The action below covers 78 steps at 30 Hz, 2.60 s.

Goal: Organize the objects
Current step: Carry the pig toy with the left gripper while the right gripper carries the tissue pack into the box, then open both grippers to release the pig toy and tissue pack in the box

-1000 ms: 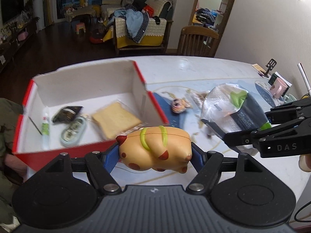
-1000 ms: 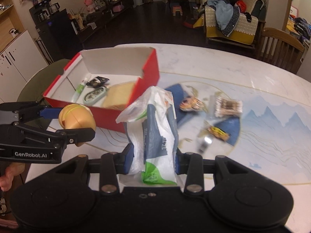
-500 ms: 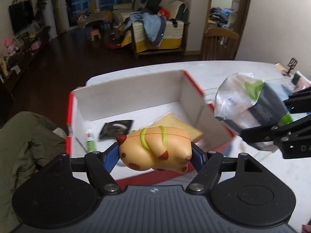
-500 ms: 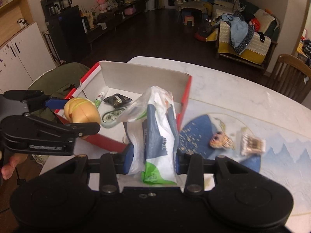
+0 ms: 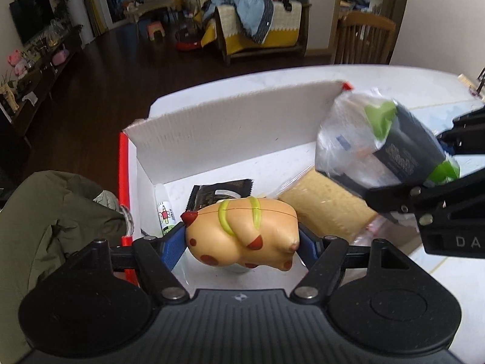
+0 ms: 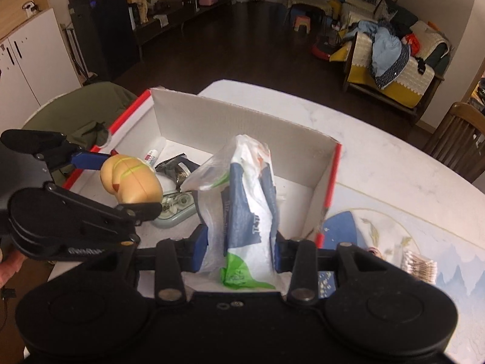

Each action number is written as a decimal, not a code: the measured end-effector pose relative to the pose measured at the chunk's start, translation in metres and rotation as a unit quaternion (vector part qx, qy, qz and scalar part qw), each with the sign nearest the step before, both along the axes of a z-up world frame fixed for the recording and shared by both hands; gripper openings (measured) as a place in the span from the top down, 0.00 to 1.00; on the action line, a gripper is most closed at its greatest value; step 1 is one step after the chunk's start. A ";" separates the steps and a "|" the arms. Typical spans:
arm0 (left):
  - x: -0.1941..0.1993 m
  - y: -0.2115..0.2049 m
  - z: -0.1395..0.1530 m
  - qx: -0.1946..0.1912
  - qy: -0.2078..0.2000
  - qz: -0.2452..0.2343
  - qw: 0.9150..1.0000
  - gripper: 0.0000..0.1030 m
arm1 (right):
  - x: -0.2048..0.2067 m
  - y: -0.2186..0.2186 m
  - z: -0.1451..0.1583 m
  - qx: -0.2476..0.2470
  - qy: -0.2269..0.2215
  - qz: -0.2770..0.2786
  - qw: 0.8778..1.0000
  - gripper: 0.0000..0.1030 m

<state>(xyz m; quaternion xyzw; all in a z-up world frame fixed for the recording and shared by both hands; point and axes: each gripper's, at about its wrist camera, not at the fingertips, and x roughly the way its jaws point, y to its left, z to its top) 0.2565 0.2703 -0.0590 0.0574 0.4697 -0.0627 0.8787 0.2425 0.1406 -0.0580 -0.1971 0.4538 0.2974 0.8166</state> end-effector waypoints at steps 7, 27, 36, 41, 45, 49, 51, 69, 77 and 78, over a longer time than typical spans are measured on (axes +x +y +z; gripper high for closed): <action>0.025 0.000 -0.025 0.022 0.040 -0.004 0.999 0.28 | 0.025 0.021 -0.024 -0.020 0.019 -0.007 1.000 0.60; 0.046 -0.016 -0.051 0.089 0.097 -0.068 0.989 0.27 | 0.049 0.033 -0.070 -0.070 0.042 0.008 0.997 0.53; 0.044 -0.015 -0.051 0.074 0.114 -0.065 0.989 0.26 | 0.041 0.030 -0.063 -0.069 0.030 0.025 0.997 0.37; 0.035 -0.015 -0.045 0.075 0.092 -0.061 0.991 0.25 | 0.037 0.021 -0.048 -0.050 0.023 0.021 0.998 0.27; 0.029 -0.010 -0.037 0.061 0.075 -0.050 0.994 0.22 | 0.031 0.012 -0.031 -0.030 0.021 0.023 0.999 0.25; 0.023 -0.001 -0.027 0.042 0.055 -0.042 0.997 0.22 | 0.022 0.004 -0.014 -0.015 0.012 0.028 0.999 0.24; 0.019 0.001 -0.019 0.030 0.042 -0.036 0.998 0.22 | 0.016 0.001 -0.006 -0.007 0.010 0.030 0.999 0.20; -0.040 -0.005 0.039 -0.040 -0.031 0.012 0.999 0.20 | -0.041 -0.061 0.048 0.078 -0.021 0.064 0.995 0.01; -0.070 -0.034 0.056 -0.066 -0.047 0.020 0.997 0.16 | -0.053 -0.112 0.057 0.098 -0.020 0.062 0.993 0.01; -0.073 -0.039 0.058 -0.069 -0.049 0.021 0.996 0.16 | -0.054 -0.120 0.057 0.098 -0.022 0.062 0.993 0.01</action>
